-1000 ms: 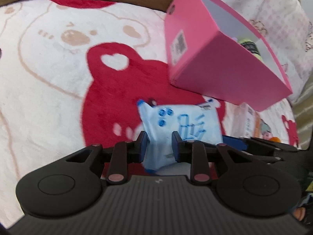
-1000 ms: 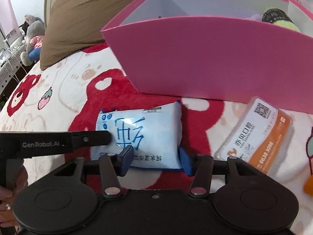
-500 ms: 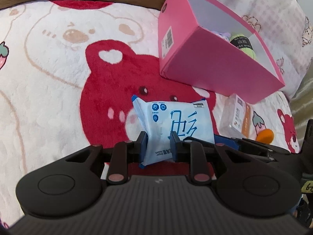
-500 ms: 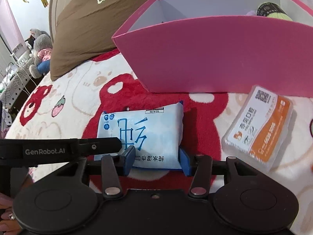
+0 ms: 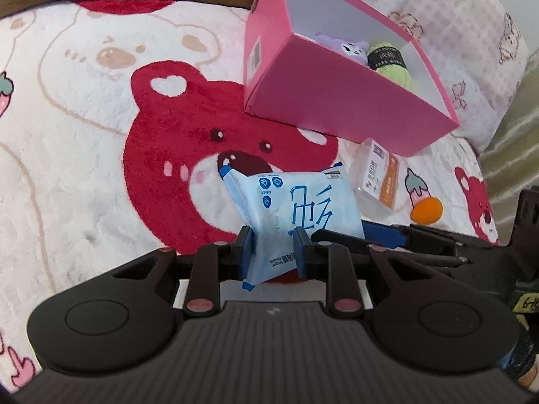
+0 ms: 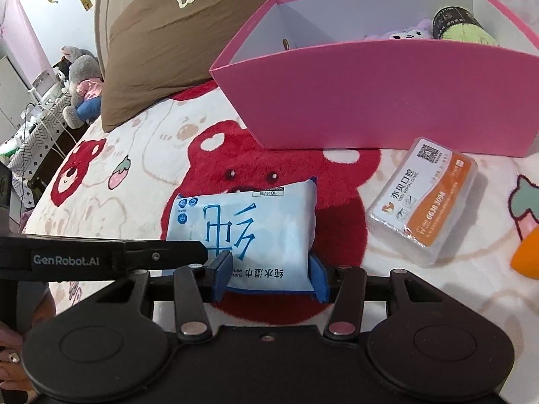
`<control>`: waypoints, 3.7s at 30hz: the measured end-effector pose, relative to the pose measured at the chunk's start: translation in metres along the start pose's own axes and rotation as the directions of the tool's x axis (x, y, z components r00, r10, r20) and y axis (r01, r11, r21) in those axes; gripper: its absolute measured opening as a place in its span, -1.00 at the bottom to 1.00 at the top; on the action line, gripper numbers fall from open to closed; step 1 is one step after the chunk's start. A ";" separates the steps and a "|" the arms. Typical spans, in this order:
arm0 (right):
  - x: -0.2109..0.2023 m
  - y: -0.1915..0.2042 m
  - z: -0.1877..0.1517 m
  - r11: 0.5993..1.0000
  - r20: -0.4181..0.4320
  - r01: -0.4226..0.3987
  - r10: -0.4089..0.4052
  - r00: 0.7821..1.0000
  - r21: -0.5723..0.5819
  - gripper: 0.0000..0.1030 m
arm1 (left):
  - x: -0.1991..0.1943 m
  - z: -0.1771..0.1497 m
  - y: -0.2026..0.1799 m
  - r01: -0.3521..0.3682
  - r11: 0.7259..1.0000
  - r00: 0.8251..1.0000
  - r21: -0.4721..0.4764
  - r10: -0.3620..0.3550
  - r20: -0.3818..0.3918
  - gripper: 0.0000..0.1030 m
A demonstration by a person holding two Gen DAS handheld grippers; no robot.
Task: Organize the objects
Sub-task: 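Lift the wipes pack with the left gripper and carry it toward the box, then lower the wipes pack with the left gripper into the box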
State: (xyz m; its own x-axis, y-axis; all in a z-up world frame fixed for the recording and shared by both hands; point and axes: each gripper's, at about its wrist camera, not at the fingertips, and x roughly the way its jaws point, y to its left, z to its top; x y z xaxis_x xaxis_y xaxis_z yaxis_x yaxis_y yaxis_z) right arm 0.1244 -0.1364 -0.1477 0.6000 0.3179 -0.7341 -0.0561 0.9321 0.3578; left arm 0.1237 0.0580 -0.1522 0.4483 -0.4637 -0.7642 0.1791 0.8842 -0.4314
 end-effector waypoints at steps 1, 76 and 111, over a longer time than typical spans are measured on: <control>-0.003 0.002 0.000 1.000 0.000 0.003 -0.003 1.000 -0.009 0.09 | -0.002 -0.002 -0.002 -0.002 1.000 1.000 0.003 0.002 -0.004 -0.55; -0.147 0.012 0.115 0.971 0.184 0.183 -0.153 0.971 -0.154 0.22 | -0.082 0.119 -0.137 0.101 0.986 0.987 0.133 -0.116 0.110 -0.38; -0.025 -0.102 0.167 0.974 -0.093 0.224 -0.219 0.971 0.036 0.15 | 0.099 0.177 -0.097 0.154 0.986 0.983 -0.070 -0.160 -0.085 -0.38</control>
State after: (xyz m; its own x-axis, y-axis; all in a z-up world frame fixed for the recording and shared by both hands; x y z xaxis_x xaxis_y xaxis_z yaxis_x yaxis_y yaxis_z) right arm 0.2489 -0.2680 -0.0691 0.5211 0.1203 -0.8450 0.1085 0.9726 0.2054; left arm 0.3059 -0.0635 -0.1016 0.3381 -0.6023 -0.7231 0.1840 0.7958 -0.5769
